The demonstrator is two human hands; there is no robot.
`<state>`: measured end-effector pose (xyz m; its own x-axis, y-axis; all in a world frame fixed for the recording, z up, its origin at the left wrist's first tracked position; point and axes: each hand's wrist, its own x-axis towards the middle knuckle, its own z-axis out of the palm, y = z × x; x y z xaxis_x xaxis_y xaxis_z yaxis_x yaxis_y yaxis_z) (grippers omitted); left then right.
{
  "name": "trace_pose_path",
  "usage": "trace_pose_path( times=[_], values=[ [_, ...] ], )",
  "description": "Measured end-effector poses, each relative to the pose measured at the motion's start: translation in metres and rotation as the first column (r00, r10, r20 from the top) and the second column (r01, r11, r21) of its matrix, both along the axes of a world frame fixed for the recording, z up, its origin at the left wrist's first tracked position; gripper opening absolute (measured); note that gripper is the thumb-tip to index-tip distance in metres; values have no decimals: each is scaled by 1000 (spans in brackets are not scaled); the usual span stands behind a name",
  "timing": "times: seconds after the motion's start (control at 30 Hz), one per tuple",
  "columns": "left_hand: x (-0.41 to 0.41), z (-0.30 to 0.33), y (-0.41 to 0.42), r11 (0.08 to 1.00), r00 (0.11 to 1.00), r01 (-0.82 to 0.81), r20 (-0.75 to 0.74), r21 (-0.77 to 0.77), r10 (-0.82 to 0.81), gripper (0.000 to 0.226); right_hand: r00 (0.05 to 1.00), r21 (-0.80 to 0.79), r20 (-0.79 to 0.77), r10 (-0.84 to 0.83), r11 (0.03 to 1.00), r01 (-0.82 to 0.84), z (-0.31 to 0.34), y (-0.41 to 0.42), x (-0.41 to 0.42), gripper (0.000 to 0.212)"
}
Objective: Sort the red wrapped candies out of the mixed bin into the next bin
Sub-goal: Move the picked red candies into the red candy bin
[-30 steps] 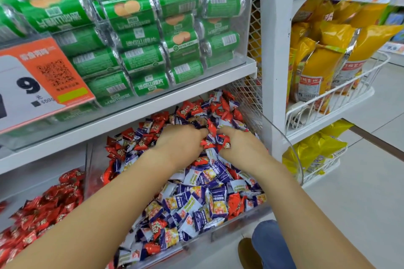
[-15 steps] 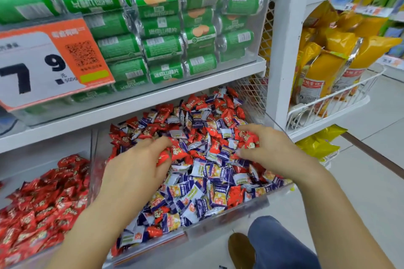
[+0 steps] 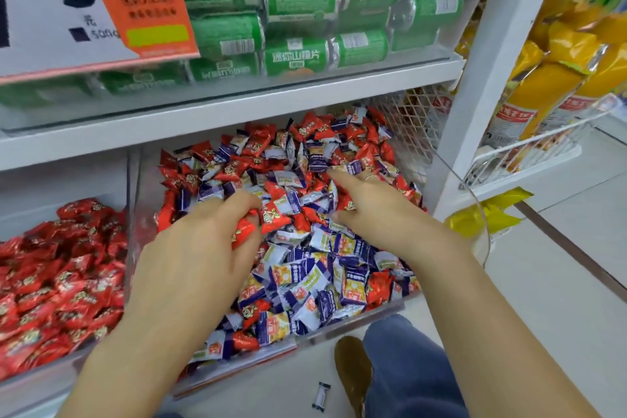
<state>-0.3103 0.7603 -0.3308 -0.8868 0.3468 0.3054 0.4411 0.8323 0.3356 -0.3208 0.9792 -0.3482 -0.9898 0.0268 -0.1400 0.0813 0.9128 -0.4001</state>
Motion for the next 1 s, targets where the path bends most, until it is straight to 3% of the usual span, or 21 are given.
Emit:
trace_pose_path(
  times=[0.13,0.33,0.43,0.53,0.67,0.87,1.0],
  values=[
    [7,-3,-3,1000,1000,0,2,-26,0,22,987,47,-145,-63,996,70,-8,-4,-4,36],
    [13,-5,-13,1000,1000,25,-12,-14,-25,17,854,-221,-401,-333,939,263,26,25,15,26],
    [14,-5,-12,999,999,30,-35,-20,-30,18,874,-116,-335,-353,936,333,31,37,34,24],
    [13,-6,-11,999,999,22,-32,-29,-23,15,945,47,-153,-291,953,301,14,29,38,38],
    [13,-8,-11,999,999,24,-24,-31,-25,15,962,55,-23,-271,961,272,4,22,25,46],
    [12,-10,-11,999,999,34,-41,-2,-34,21,944,31,-145,-296,952,304,3,28,20,33],
    [14,1,-13,995,995,32,-94,92,-23,23,917,-104,-308,-253,967,232,25,17,30,19]
  ],
)
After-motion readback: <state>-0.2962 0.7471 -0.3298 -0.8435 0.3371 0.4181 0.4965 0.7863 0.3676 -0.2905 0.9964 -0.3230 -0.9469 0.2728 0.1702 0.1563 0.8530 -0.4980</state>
